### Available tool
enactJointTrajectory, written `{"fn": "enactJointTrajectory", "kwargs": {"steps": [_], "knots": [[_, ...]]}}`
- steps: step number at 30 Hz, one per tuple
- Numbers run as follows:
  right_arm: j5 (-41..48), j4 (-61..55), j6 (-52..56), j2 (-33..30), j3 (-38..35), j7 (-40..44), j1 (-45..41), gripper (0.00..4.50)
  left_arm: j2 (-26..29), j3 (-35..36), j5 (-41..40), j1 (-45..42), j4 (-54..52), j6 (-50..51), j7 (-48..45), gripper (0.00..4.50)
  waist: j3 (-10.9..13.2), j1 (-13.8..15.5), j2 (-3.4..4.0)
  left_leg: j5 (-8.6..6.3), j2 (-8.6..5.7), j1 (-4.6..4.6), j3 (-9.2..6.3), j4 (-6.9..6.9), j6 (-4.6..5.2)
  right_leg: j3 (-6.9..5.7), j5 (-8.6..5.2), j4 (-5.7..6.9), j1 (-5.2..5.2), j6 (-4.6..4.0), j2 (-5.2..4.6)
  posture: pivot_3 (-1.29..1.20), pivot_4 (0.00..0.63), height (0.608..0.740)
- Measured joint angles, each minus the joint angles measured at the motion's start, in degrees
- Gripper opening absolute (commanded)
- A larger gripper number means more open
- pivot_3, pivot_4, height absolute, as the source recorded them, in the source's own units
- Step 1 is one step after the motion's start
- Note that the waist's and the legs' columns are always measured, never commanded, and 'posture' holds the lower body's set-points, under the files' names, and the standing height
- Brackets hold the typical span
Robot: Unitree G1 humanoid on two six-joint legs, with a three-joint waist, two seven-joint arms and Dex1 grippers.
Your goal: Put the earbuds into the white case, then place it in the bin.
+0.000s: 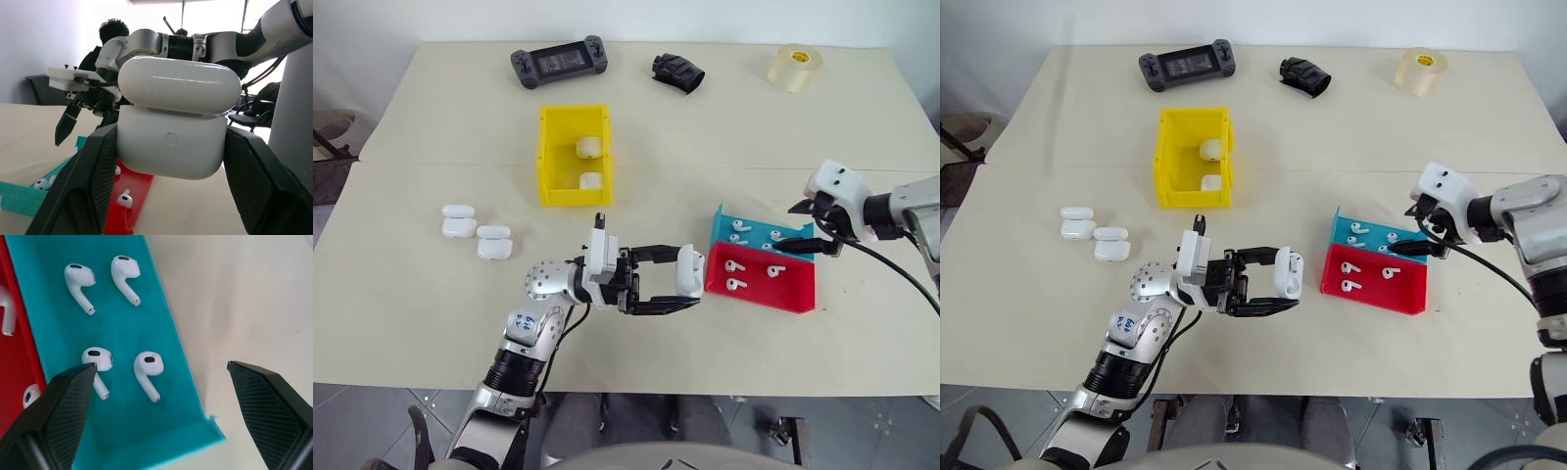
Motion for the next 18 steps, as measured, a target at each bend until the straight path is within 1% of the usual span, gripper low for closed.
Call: {"fn": "enactJointTrajectory", "kwargs": {"steps": [3,9,12,18], "knots": [[-2.51,3.61,-2.03,1.96,0.34,0.99,-1.71,4.47,-0.03,-0.44,0.08,-0.08,0.0,0.1,0.6,2.84,0.0,0.0,0.0,0.0,-0.01,0.0,-0.01,0.0,0.0,-0.03,0.0,0.01,0.0,0.0,0.01,0.0,0.15,0.74],[-6.37,9.26,-6.09,3.91,0.66,2.94,-4.27,4.47,-0.18,-1.45,0.19,-0.75,-0.19,0.6,1.51,2.84,0.0,-0.04,0.0,0.01,-0.02,0.0,0.0,0.01,-0.02,-0.05,0.0,0.04,0.0,0.0,0.04,0.0,0.15,0.74],[-7.38,10.94,-7.58,4.37,0.65,3.89,-5.01,3.93,-0.15,-1.61,0.23,-1.24,-0.19,0.63,2.02,2.84,0.0,-0.05,0.0,0.01,-0.02,0.01,0.0,0.02,-0.03,-0.05,0.0,0.05,0.0,0.0,0.04,0.0,0.15,0.74],[-8.6,13.38,-9.78,5.75,0.6,4.94,-6.38,1.98,-0.14,-1.66,0.28,-1.39,-0.28,0.69,3.22,2.84,0.0,-0.09,0.0,0.02,-0.03,0.02,0.0,0.04,-0.04,-0.05,0.0,0.07,0.0,0.0,0.06,0.0,0.15,0.74]]}}
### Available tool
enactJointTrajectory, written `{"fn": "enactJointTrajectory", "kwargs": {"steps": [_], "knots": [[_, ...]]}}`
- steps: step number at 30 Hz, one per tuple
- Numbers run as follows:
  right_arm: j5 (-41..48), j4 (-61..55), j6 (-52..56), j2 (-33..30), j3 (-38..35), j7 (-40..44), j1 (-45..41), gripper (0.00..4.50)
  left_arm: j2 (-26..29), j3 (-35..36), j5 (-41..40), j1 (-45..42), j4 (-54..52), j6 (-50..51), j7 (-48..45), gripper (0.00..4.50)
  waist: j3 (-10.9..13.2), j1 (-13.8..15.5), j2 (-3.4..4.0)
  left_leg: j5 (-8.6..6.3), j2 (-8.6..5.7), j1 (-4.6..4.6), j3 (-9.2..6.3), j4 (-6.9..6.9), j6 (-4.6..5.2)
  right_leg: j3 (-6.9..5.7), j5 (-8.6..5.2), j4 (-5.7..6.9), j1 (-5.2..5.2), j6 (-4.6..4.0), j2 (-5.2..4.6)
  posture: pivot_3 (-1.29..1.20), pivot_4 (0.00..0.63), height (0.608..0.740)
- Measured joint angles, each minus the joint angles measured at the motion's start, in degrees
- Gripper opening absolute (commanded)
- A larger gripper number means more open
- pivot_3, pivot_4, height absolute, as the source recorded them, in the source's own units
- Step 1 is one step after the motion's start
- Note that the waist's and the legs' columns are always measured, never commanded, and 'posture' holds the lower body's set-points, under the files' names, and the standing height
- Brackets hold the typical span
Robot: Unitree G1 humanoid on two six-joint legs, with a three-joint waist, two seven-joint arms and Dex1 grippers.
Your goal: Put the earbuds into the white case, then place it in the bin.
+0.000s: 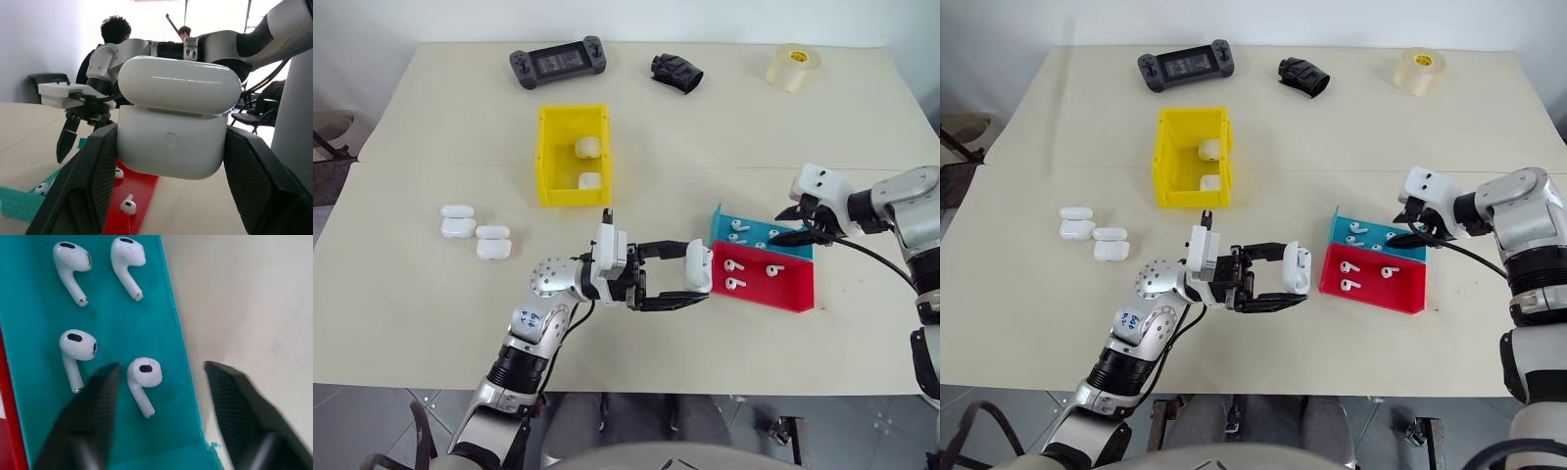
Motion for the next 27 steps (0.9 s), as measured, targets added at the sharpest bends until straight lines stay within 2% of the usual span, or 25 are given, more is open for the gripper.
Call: {"fn": "enactJointTrajectory", "kwargs": {"steps": [14,17,20,27], "knots": [[-1.3,1.49,-1.61,0.43,-0.37,0.74,-0.6,1.98,0.39,0.03,-0.04,0.0,-1.06,0.43,0.36,2.84,0.0,0.05,0.0,0.0,0.0,0.0,0.0,0.04,0.0,0.0,0.0,0.02,0.02,0.0,0.0,0.0,0.15,0.74],[-1.41,1.74,-1.7,0.43,-0.41,1.58,-0.64,1.39,0.39,0.03,-0.04,-0.01,-1.06,0.43,0.35,2.84,0.0,0.05,0.0,0.0,0.0,0.01,0.0,0.04,0.0,0.0,0.0,0.01,0.02,0.0,0.0,0.0,0.15,0.74],[-1.51,1.79,-1.75,0.45,-0.43,2.16,-0.64,0.5,0.39,0.03,-0.04,-0.04,-1.06,0.43,0.35,2.84,0.0,0.03,0.0,0.0,0.0,0.01,0.0,0.04,0.0,0.0,0.0,0.01,0.03,0.0,0.0,0.0,0.15,0.74],[-1.91,1.79,-1.67,0.56,-0.9,2.29,-0.58,0.5,0.56,0.11,-0.05,-0.35,-1.06,0.43,0.29,2.84,0.0,0.06,0.0,0.0,0.0,0.02,0.0,0.05,-0.01,0.0,0.0,0.01,0.04,0.0,-0.01,0.0,0.15,0.74]]}}
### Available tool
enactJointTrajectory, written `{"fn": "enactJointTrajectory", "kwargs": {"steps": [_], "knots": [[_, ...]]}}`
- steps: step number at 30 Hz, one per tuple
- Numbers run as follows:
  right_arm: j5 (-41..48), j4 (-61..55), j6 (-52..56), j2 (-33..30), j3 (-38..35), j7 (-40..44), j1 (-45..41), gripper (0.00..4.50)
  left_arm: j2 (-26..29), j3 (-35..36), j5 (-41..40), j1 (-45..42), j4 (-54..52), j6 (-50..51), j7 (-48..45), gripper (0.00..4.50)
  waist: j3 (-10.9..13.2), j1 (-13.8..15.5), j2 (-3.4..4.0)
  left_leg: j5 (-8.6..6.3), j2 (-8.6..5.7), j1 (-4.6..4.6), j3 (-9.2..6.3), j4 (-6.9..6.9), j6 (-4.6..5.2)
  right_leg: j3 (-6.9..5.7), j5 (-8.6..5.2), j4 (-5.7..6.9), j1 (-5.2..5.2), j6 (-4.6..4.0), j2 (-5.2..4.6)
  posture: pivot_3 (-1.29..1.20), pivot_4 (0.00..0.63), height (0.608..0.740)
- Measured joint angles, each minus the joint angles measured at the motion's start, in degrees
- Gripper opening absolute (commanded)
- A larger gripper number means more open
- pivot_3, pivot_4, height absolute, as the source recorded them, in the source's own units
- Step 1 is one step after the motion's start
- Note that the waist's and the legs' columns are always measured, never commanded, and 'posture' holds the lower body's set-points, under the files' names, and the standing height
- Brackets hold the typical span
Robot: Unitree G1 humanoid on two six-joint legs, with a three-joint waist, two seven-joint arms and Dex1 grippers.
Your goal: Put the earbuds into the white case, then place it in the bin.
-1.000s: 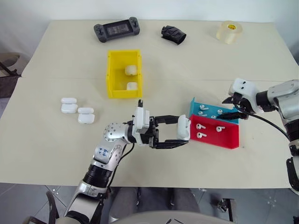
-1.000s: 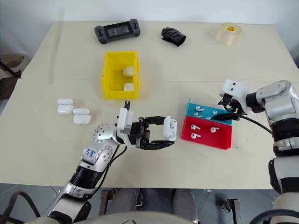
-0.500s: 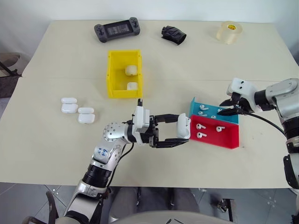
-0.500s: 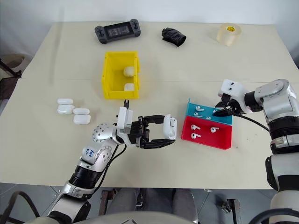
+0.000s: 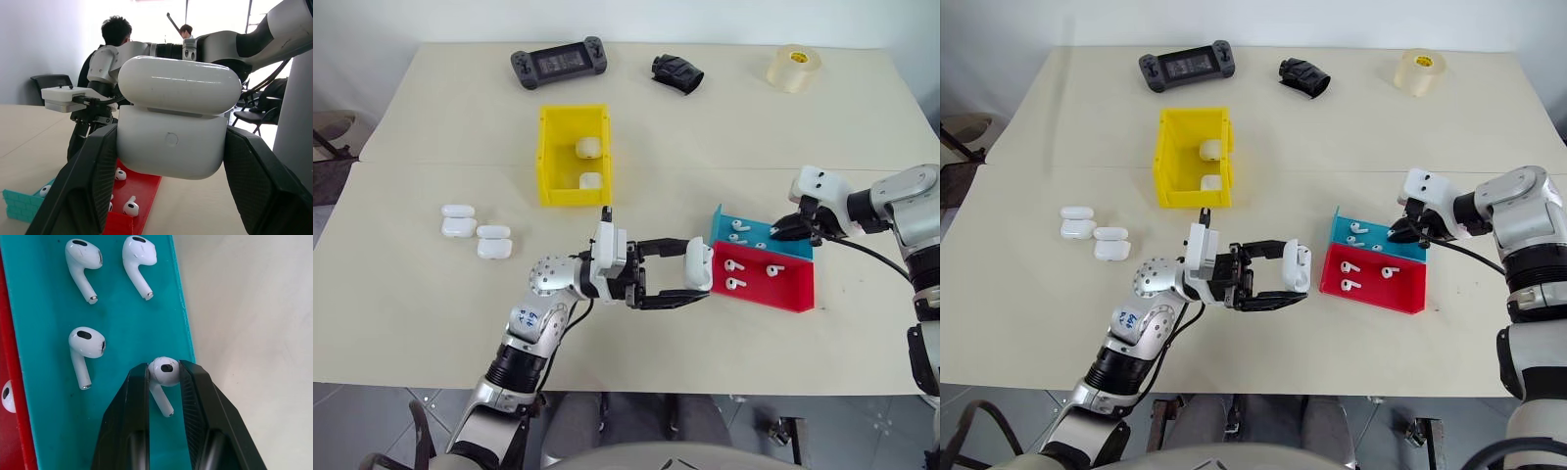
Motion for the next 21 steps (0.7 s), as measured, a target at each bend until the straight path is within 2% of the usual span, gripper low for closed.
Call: {"fn": "enactJointTrajectory", "kwargs": {"steps": [5,9,14,16,18,21], "knots": [[2.8,-2.87,0.77,-0.08,-3.76,-0.32,2.31,0.5,0.0,0.01,-0.04,-0.11,0.05,0.01,-0.14,2.84,0.01,0.0,0.01,0.0,0.01,-0.02,0.01,-0.01,0.0,0.0,0.0,-0.01,-0.03,0.0,0.0,0.0,0.15,0.74],[13.83,-17.53,6.33,-1.54,-13.86,2.12,10.19,0.5,-0.01,0.34,-0.23,-1.39,1.23,0.01,-0.77,2.84,0.04,0.26,0.04,0.0,0.03,-0.04,-0.02,-0.03,0.0,-0.06,0.02,0.01,-0.02,0.03,-0.02,0.0,0.15,0.74],[27.3,-37.38,18.5,-2.08,-25.08,0.28,22.75,0.5,-0.26,1.37,-0.39,-3.24,3.14,0.03,-1.54,2.84,0.05,0.32,0.02,0.0,0.03,-0.03,-0.05,-0.02,0.0,-0.07,0.03,0.0,0.03,0.05,-0.04,0.0,0.15,0.74],[34.46,-46.56,25.17,0.75,-30.69,-4.21,27.91,0.5,-0.71,1.78,-0.47,-4.05,4.45,0.28,-1.6,2.84,0.05,0.3,0.02,0.0,0.04,-0.03,-0.06,-0.02,0.0,-0.06,0.03,0.01,0.02,0.05,-0.01,0.0,0.15,0.74],[43.48,-56.19,30.81,6.64,-35.49,-10.66,32.33,0.5,-1.25,2.18,-0.59,-5.17,5.69,0.6,-1.62,2.84,0.05,0.25,0.01,0.0,0.1,0.01,-0.1,-0.01,-0.02,-0.07,0.03,0.06,0.03,0.05,0.01,0.0,0.15,0.74],[54.17,-66.46,36.17,13.72,-38.46,-20.65,37.29,0.5,-1.99,2.25,-0.58,-6.41,6.37,0.75,-1.93,2.84,0.05,0.2,0.01,0.01,0.03,0.01,-0.07,-0.02,-0.02,-0.02,0.03,0.08,0.01,0.05,-0.04,0.0,0.15,0.74]]}}
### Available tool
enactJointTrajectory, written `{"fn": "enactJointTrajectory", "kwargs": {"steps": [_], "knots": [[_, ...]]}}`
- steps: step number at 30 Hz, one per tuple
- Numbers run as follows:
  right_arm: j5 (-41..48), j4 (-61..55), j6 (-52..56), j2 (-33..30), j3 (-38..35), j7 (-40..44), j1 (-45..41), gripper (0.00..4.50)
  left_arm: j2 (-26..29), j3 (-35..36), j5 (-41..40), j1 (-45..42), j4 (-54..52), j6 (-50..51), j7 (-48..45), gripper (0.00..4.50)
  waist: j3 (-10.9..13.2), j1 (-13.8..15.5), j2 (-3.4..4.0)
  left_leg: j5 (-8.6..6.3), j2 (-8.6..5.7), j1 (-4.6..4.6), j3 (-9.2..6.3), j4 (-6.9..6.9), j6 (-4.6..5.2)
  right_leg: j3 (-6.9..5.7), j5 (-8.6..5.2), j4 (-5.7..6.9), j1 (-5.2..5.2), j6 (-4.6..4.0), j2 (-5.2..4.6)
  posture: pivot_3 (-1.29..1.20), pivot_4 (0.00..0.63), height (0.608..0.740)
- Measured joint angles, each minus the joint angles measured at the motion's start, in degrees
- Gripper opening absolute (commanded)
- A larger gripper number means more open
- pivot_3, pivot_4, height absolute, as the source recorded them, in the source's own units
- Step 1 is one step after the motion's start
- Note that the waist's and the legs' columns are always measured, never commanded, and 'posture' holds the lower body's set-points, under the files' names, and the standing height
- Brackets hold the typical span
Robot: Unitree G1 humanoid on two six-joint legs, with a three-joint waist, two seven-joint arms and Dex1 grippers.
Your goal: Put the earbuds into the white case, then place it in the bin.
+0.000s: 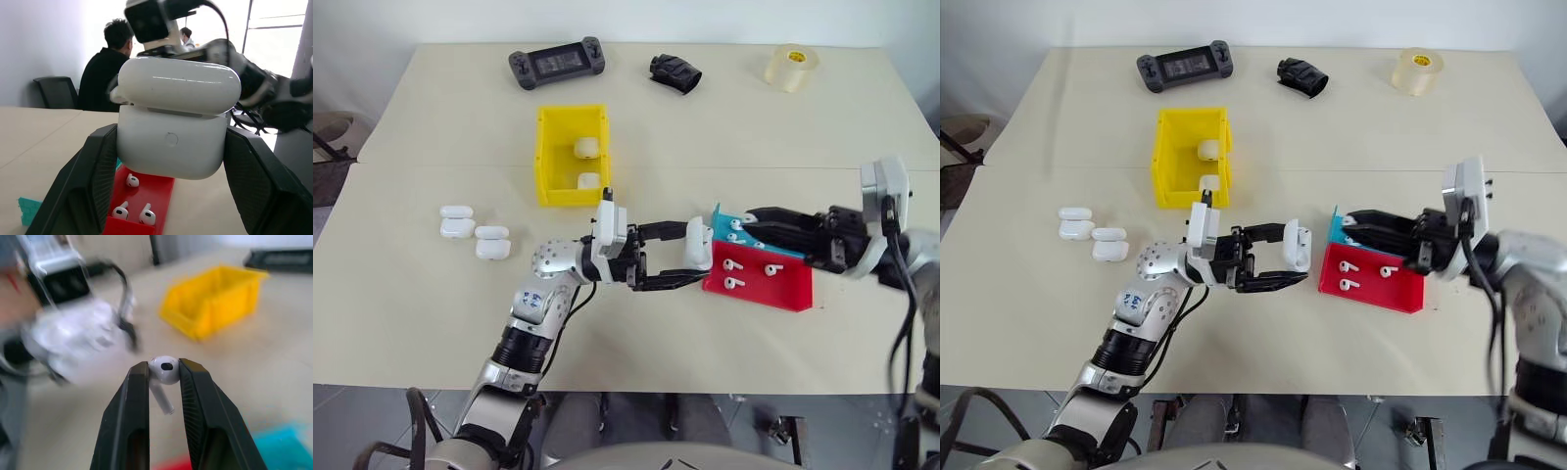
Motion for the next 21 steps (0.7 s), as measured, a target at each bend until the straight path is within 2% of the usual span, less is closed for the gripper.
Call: {"fn": "enactJointTrajectory", "kwargs": {"steps": [4,8,13,21], "knots": [[9.22,-9.27,-1.27,10.38,-1.05,-12.0,5.0,0.5,-0.23,0.06,0.0,-0.38,0.72,0.49,-0.43,2.84,0.0,0.01,0.0,0.0,-0.03,0.02,-0.02,-0.02,0.0,0.03,0.0,0.05,-0.02,0.0,0.01,0.0,0.15,0.74],[12.02,-14.21,-5.04,17.52,1.54,-20.64,8.08,0.5,-0.23,0.14,0.0,-0.78,1.71,1.59,-0.75,2.84,0.0,-0.04,0.0,0.0,-0.1,0.03,0.0,-0.02,0.0,0.12,0.0,0.14,-0.06,0.0,0.02,0.0,0.15,0.74],[12.29,-17.4,-9.24,20.3,5.23,-25.89,11.46,0.5,-0.73,1.61,-1.01,-2.45,1.73,3.65,0.02,2.84,0.0,-0.15,0.0,0.0,-0.12,0.06,0.01,-0.04,0.01,0.18,0.0,0.24,-0.1,0.0,0.04,0.0,0.15,0.74],[10.41,-17.75,-15.42,20.5,7.85,-28.13,13.93,0.5,-1.44,2.44,-2.26,-2.53,1.74,5.51,0.28,2.84,0.0,-0.17,0.0,-0.01,-0.12,0.08,0.04,-0.04,0.02,0.23,0.0,0.29,-0.13,0.0,0.07,0.0,0.15,0.74]]}}
